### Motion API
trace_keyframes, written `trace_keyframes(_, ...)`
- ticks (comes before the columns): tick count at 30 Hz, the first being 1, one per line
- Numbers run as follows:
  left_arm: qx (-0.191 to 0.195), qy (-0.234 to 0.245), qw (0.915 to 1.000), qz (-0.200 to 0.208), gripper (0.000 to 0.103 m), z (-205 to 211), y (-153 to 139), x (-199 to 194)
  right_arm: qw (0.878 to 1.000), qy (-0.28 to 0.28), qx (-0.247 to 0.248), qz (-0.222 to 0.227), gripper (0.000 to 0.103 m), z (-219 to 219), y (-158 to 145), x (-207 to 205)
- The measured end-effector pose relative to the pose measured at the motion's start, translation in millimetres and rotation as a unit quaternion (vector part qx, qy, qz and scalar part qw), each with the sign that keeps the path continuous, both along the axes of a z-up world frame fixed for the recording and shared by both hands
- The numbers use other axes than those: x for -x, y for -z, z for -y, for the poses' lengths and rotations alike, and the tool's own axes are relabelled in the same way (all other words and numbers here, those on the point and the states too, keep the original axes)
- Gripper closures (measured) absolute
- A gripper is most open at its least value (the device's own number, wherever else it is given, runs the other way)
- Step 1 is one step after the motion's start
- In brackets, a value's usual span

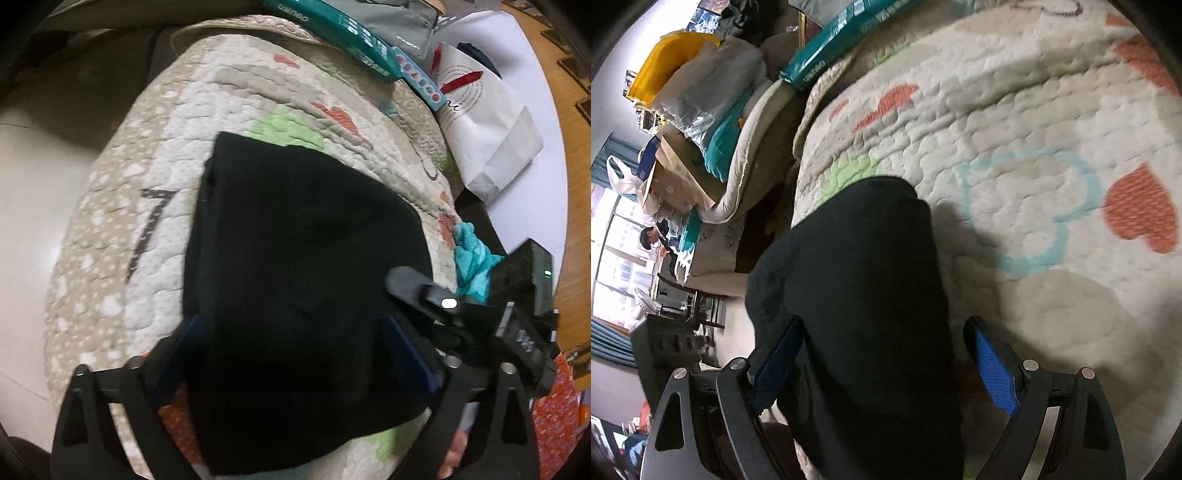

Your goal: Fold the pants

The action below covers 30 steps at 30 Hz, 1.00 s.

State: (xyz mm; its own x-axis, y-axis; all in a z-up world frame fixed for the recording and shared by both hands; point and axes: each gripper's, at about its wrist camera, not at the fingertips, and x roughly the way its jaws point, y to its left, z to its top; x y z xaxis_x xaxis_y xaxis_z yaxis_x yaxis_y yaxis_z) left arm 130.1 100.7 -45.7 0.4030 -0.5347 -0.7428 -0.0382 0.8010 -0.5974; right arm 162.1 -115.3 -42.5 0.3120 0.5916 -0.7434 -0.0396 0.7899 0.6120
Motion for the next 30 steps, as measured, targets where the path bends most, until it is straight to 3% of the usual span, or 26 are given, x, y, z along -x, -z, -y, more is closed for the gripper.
trace_keyframes(3,-0.025,0.007,0.9996,0.011,0.001,9.0,-1.9,0.2,1.0,-0.009,0.007,0.014,0.015,-10.0,-0.2,-1.4)
trace_keyframes(4,-0.038,0.013,0.9991,0.017,0.014,12.3,-4.3,1.7,1.0,-0.017,0.009,0.013,0.026,-13.0,-1.3,-1.9)
trace_keyframes(5,-0.061,0.014,0.9977,0.024,0.03,15.7,-8.0,4.5,0.999,-0.022,0.021,0.015,0.028,-15.5,-4.8,-1.6)
trace_keyframes(6,-0.072,0.02,0.9968,0.028,0.035,17.4,-11.5,6.5,0.999,-0.031,0.028,0.019,0.037,-17.6,-9.1,-1.6)
trace_keyframes(7,-0.068,0.021,0.997,0.028,0.051,15.7,-13.4,7.8,0.998,-0.039,0.035,0.025,0.048,-18.8,-13.1,-1.3)
trace_keyframes(8,-0.063,0.022,0.9974,0.026,0.064,13.7,-16.3,8.5,0.998,-0.046,0.039,0.029,0.052,-18.9,-17.5,-1.3)
trace_keyframes(10,-0.036,0.029,0.9986,0.026,0.076,10.5,-24.9,6.2,0.997,-0.056,0.035,0.035,0.058,-17.5,-26.6,-1.2)
trace_keyframes(17,-0.032,0.028,0.9979,0.049,0.078,20.9,-59.2,-20.7,0.992,-0.071,0.048,0.088,0.06,-23.3,-73.3,-15.4)
trace_keyframes(23,-0.013,0.019,0.9974,0.068,0.078,13.8,-75.7,-28.7,0.993,-0.059,0.041,0.096,0.062,-18.2,-93.7,-21.4)
trace_keyframes(26,0.009,0.003,0.9979,0.064,0.07,2.6,-70.3,-23.7,0.994,-0.052,0.041,0.088,0.063,-15.5,-89.2,-20.4)
trace_keyframes(30,0.011,-0.025,0.9992,0.029,0.065,-12.2,-46.7,-19.3,0.995,-0.027,0.08,0.055,0.063,-5.0,-58.7,-20.6)
